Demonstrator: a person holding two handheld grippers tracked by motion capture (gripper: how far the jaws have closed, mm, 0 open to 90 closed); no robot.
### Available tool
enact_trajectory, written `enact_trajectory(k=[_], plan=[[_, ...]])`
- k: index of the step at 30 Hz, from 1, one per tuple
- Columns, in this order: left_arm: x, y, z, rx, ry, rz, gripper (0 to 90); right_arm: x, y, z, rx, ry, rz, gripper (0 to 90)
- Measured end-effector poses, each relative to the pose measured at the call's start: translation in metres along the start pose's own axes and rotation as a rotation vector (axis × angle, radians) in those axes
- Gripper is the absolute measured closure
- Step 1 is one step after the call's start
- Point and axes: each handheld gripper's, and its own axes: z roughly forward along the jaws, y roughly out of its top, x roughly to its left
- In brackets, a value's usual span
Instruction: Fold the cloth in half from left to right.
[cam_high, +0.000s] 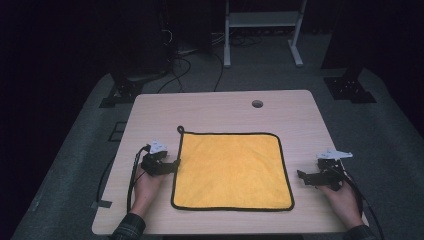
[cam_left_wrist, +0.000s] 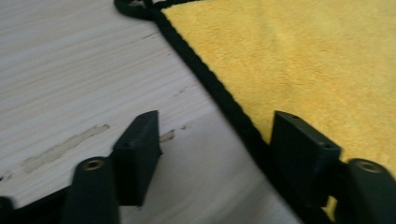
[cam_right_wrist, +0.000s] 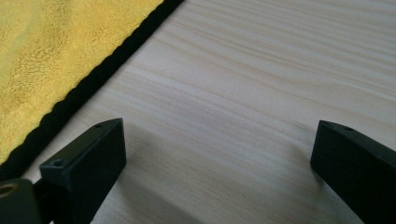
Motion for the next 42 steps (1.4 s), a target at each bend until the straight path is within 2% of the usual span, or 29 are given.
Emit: enact_trajectory(k=[7, 10, 12, 19, 24, 31, 42], plan=[[-0.006, 0.0, -0.001, -0.013, -0.05, 0.014, 65.7, 0.0, 0.0, 0.0, 0.0, 0.001, 0.0, 2.7], [-0.009, 0.0, 0.0, -0.02, -0.072, -0.012, 78.5, 0.0, 0.0, 0.0, 0.0, 0.001, 0.0, 2.8], [-0.009, 0.0, 0.0, -0.014, -0.085, -0.026, 83.4, 0.0, 0.0, 0.0, 0.0, 0.001, 0.001, 2.8], [-0.006, 0.0, 0.0, -0.021, -0.112, -0.055, 86.1, 0.0, 0.0, 0.0, 0.0, 0.004, -0.003, 2.8], [-0.003, 0.003, -0.006, -0.066, -0.154, -0.087, 86.1, 0.0, 0.0, 0.0, 0.0, 0.005, -0.003, 2.8], [-0.006, 0.01, -0.01, -0.121, -0.204, -0.12, 86.1, 0.0, 0.0, 0.0, 0.0, 0.004, -0.003, 2.8], [-0.025, 0.029, -0.002, -0.149, -0.289, -0.098, 86.0, 0.0, 0.0, 0.0, 0.0, 0.005, -0.003, 2.8]])
